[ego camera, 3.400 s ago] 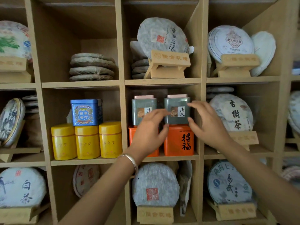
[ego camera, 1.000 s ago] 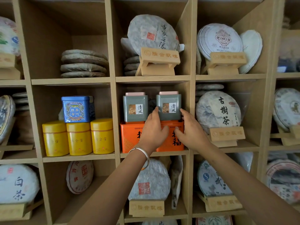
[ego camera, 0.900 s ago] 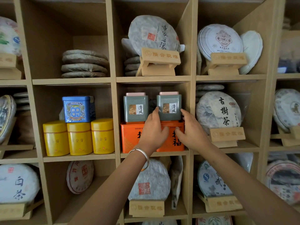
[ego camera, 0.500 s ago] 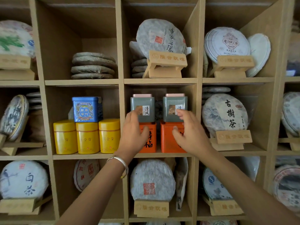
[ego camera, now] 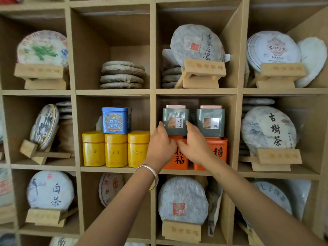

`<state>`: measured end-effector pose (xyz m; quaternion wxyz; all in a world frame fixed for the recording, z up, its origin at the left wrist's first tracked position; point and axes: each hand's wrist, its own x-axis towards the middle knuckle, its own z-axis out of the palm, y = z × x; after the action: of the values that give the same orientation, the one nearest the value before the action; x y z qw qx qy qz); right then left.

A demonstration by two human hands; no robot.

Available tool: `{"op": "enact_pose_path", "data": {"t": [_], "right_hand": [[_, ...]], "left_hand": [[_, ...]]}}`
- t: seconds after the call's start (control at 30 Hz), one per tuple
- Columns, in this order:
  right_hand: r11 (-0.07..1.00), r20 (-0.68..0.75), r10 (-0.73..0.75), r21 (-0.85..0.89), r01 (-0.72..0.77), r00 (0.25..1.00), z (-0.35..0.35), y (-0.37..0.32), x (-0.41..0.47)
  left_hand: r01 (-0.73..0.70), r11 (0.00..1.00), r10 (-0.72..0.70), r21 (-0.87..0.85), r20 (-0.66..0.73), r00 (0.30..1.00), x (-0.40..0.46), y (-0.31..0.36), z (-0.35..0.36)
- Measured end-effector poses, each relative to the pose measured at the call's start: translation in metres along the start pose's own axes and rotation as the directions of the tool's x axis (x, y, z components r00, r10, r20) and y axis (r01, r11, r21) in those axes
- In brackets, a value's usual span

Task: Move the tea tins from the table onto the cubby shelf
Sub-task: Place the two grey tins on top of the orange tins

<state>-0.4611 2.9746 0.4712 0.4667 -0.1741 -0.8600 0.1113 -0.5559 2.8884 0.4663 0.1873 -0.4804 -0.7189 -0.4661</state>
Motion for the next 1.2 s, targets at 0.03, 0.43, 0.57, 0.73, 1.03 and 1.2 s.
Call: {"op": "enact_pose_path", "data": {"t": [0.03,0.43,0.57,0.73,1.03,1.2], "right_hand": [[1.0,-0.009,0.007,0.008,-0.007,1.0,0.001,0.001,0.0],[0.997,-0.052,0.032,0.065,-0.029,0.998,0.004,0.005,0.0],[0.994,-0.039,0.024,0.104,-0.02,0.999,0.006,0.007,-0.003],[0.994,-0.036,0.017,0.11,-0.013,0.999,0.006,0.011,-0.003],[0.994,-0.022,0.008,0.106,-0.006,1.0,0.005,0.014,-0.002],[0.995,-0.019,0.007,0.096,-0.006,1.0,0.004,0.014,-0.003]], "left_hand": [[-0.005,1.0,0.005,0.007,0.004,1.0,0.001,-0.001,0.0],[-0.024,0.993,0.013,0.117,0.094,0.995,0.008,-0.002,-0.005],[-0.023,0.988,0.003,0.154,0.131,0.991,0.01,0.0,-0.007],[-0.03,0.991,0.012,0.132,0.136,0.991,0.009,-0.001,-0.008],[-0.047,0.991,0.031,0.123,0.129,0.991,0.007,-0.005,-0.009],[-0.07,0.99,0.058,0.121,0.098,0.994,0.004,-0.006,-0.011]]}}
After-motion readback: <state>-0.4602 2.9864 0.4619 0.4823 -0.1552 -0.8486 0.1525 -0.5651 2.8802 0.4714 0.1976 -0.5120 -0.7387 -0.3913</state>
